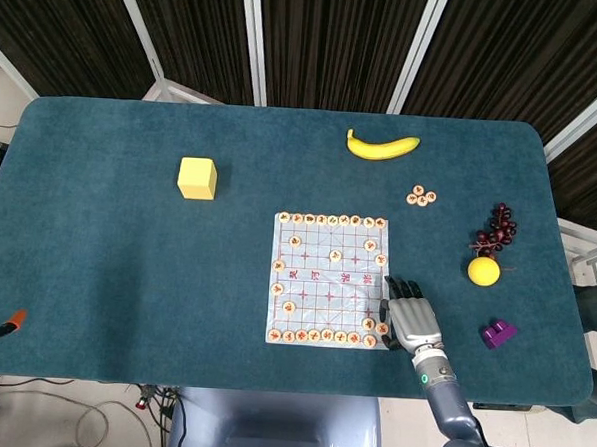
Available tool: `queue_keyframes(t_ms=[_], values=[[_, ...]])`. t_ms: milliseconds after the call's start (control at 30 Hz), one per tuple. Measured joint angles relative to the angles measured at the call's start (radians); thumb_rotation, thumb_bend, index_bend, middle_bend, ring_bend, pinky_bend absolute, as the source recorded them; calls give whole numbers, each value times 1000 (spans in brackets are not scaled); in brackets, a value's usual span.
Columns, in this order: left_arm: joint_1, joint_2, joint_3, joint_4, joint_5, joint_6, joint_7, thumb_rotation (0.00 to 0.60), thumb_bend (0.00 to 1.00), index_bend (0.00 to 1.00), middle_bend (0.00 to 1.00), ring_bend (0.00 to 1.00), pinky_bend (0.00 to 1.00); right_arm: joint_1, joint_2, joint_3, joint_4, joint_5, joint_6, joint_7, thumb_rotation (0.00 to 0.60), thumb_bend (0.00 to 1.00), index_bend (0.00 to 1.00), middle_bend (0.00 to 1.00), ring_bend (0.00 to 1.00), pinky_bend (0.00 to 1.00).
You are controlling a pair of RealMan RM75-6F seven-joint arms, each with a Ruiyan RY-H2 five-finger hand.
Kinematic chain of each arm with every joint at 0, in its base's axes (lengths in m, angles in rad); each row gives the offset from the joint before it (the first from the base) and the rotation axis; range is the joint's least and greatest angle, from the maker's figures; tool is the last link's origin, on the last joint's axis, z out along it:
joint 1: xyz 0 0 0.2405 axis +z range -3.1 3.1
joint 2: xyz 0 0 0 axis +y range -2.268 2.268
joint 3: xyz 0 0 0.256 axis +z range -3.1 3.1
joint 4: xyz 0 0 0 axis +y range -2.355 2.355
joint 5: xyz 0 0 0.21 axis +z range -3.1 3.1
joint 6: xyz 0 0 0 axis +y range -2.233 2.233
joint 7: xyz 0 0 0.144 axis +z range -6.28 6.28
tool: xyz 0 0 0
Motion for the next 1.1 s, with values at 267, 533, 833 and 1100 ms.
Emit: queue_keyframes(t_ms=[267,533,833,1100], values=[[1,3,-2,0,-2,1,-6,600,40,54,0,0,72,15,-21,-5,26,26,0,-12,600,368,541,0,0,70],[1,2,-1,0,0,1,-4,600,40,54,0,0,72,24,-24,-6,41,41,3,-10,600,368,535,0,0,70],[0,0,-1,1,-2,-1,1,600,40,54,0,0,72,29,-24,-13,45,45,1,-6,600,367,480,0,0,70],[-2,-4,0,3,-3,-4,8,600,40,54,0,0,72,32,-22,-18,40,39,6,-1,600,367,379,0,0,70]])
